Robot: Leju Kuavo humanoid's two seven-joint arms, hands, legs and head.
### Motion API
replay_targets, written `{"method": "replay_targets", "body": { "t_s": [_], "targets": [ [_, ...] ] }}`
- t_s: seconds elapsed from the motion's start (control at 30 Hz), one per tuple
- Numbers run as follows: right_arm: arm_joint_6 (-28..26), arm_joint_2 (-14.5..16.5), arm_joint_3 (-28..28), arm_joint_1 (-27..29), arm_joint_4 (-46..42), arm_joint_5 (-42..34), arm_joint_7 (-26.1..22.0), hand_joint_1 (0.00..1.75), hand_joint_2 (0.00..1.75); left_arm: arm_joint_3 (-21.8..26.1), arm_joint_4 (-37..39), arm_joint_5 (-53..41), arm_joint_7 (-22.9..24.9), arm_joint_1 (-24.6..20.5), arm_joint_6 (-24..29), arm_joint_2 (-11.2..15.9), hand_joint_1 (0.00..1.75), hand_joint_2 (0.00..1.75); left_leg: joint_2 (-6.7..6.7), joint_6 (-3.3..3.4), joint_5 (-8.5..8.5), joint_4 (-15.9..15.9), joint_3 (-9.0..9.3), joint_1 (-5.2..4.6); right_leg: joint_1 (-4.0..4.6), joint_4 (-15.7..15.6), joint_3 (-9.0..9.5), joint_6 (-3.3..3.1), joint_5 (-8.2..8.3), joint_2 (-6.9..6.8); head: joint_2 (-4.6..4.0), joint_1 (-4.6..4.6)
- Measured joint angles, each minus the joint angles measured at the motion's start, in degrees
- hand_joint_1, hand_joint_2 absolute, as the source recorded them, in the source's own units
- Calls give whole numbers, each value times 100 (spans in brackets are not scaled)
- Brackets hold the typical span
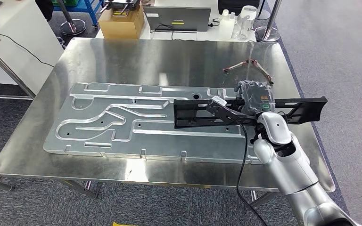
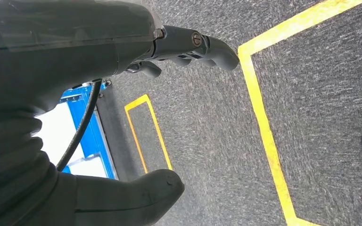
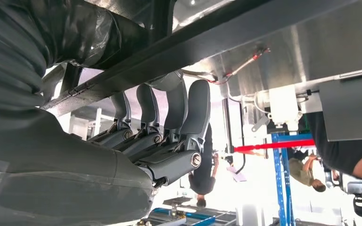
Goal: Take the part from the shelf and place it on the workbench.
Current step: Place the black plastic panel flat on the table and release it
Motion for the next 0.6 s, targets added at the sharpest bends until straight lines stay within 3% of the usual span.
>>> {"method": "replay_targets", "body": {
  "t_s": [0.5,0.6],
  "targets": [
    [4,76,17,-36,176,2,-7,175,175,2,0,0,17,-6,10,0,0,175,0,0,0,0,4,0,1,0,11,0,0,1,1,0],
    [3,108,21,-71,271,3,-21,44,44,2,0,0,21,-12,11,0,0,175,0,0,0,0,6,0,1,0,13,1,1,1,0,0]
  ]
}}
